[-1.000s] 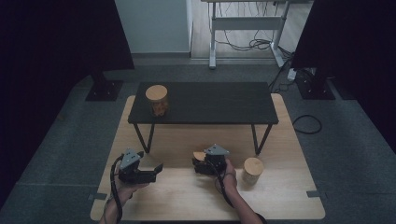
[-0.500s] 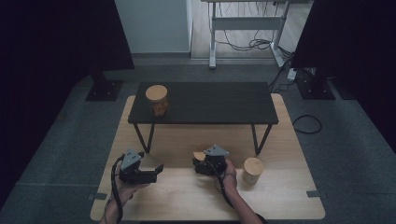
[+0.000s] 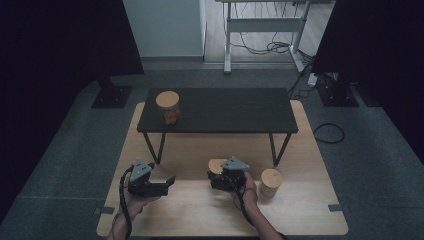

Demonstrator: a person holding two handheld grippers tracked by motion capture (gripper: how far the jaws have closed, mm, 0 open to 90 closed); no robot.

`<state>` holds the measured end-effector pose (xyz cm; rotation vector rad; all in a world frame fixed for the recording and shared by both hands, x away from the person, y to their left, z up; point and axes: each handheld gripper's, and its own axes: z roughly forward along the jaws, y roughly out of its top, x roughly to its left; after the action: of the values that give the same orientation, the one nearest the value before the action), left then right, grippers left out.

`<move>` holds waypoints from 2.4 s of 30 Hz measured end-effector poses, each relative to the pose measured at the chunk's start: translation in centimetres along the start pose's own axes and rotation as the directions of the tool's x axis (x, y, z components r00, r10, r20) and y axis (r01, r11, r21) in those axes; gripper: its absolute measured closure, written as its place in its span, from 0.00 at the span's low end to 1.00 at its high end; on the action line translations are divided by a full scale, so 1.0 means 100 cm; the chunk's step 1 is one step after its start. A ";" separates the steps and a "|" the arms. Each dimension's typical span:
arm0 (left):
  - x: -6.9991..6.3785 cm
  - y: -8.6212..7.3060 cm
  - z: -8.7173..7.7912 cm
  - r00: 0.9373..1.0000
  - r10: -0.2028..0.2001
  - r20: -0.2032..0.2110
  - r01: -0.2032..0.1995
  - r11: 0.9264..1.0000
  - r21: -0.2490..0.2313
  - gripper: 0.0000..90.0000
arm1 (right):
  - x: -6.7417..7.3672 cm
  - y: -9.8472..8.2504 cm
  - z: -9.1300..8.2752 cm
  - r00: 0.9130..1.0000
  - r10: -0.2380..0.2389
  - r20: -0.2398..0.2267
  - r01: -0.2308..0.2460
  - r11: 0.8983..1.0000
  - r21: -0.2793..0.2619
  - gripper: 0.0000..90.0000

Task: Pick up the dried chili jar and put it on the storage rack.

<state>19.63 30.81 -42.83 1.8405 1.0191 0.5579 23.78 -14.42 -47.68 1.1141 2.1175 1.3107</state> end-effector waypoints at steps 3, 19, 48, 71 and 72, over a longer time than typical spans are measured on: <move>0.000 0.000 0.001 1.000 0.002 0.002 -0.002 1.000 0.005 0.05 | 0.002 -0.001 -0.006 1.000 0.000 -0.010 0.000 1.000 -0.010 0.26; -0.002 -0.001 0.005 1.000 0.002 -0.005 -0.002 1.000 0.024 0.05 | 0.003 -0.004 -0.025 0.999 0.010 -0.032 -0.011 0.999 -0.037 0.26; -0.005 0.001 0.010 1.000 0.026 0.000 -0.026 0.999 0.041 0.04 | 0.003 0.008 -0.048 0.997 0.012 -0.070 -0.016 0.998 -0.057 0.26; -0.005 0.000 0.015 0.999 0.035 0.011 -0.036 0.998 0.057 0.04 | 0.000 0.013 -0.065 0.997 -0.008 -0.075 0.000 0.994 -0.107 0.26; -0.005 0.000 0.015 0.999 0.037 0.010 -0.037 0.998 0.058 0.04 | -0.001 0.013 -0.066 0.997 -0.009 -0.076 0.000 0.994 -0.108 0.26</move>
<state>20.47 29.59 -43.52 1.9149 1.0065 0.5464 19.85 -17.77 -43.43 1.0296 2.0738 1.4694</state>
